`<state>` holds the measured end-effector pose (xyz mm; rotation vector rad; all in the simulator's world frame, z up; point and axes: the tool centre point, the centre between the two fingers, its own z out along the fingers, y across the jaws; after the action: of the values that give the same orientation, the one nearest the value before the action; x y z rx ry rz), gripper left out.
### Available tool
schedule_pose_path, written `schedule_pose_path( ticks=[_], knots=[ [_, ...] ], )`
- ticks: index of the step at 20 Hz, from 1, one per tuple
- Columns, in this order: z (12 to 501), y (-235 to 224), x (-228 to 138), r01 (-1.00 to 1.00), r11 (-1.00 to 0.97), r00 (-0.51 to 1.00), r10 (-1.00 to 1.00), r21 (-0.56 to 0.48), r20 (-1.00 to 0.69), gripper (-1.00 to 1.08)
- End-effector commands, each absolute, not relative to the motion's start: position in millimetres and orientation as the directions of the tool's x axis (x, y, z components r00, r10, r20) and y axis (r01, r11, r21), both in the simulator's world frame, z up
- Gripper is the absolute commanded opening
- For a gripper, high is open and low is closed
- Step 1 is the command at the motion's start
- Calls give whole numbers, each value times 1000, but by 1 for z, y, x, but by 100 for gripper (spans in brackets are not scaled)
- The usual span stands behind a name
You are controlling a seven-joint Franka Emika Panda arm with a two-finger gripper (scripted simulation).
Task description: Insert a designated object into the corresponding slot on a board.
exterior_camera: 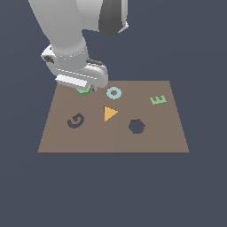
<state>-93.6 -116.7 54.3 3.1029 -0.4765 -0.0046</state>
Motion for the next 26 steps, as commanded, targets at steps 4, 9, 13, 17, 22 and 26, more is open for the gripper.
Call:
schedule_pose_path(
  ticks=[4, 9, 13, 17, 22, 26],
  knots=[
    [48, -124, -99, -318, -948, 948, -318, 1, 1, 100],
    [50, -121, -97, -311, -950, 950, -311, 0, 0, 100],
    [47, -122, -97, -313, -950, 950, -313, 0, 0, 100],
    [35, -121, -97, -312, -950, 950, -312, 0, 0, 100],
    [30, -121, -97, -311, -950, 950, -311, 0, 0, -100],
    [30, -121, -97, -311, -950, 950, -311, 0, 0, -100]
  ],
)
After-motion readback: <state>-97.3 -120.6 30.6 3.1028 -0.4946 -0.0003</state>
